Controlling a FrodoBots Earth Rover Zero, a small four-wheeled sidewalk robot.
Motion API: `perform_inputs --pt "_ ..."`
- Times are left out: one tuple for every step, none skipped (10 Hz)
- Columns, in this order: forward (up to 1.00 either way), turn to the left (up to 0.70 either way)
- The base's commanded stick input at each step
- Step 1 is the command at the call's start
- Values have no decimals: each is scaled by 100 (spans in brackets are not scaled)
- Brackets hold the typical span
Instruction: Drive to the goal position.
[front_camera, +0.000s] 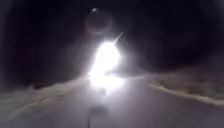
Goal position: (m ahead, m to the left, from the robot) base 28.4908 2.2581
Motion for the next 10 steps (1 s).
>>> perform_inputs --pt "95 7" --pt "95 9" --pt "95 8" --pt "95 8" --pt "95 8" --pt "95 8" --pt "95 8" --pt "95 4" --pt "95 3" --pt "95 4"
